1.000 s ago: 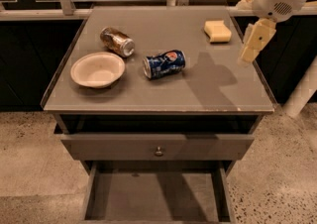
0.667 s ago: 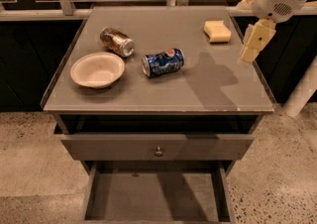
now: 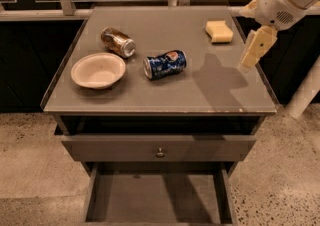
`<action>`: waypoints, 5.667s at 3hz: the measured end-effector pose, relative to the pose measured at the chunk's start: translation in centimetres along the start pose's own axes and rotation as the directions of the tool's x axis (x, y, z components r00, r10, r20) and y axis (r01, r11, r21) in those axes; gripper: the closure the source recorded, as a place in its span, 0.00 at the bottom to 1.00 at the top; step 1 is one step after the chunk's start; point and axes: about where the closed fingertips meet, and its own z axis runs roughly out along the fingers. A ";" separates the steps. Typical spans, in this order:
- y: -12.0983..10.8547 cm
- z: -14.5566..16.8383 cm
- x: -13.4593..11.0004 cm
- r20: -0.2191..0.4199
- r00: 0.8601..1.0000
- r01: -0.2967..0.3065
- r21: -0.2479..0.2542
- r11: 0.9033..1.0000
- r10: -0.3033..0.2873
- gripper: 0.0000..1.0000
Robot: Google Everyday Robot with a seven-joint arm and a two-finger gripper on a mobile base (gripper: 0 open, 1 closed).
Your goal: Place pepsi can into middle drawer
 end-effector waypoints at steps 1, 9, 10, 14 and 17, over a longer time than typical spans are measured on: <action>-0.9 3.6 -1.4 0.058 0.998 0.008 -0.050 0.999 -0.005 0.00; 0.1 16.1 -13.2 0.272 0.957 -0.030 -0.263 0.964 0.104 0.00; 0.5 16.3 -12.7 0.265 0.961 -0.021 -0.225 0.974 0.082 0.00; 0.9 17.1 -11.7 0.252 0.964 -0.023 -0.245 0.969 0.087 0.42; 2.4 14.9 -11.1 0.205 0.974 -0.040 -0.259 0.965 0.096 1.00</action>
Offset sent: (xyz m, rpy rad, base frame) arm 0.0663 0.0908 -0.0515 0.1827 0.0532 0.1886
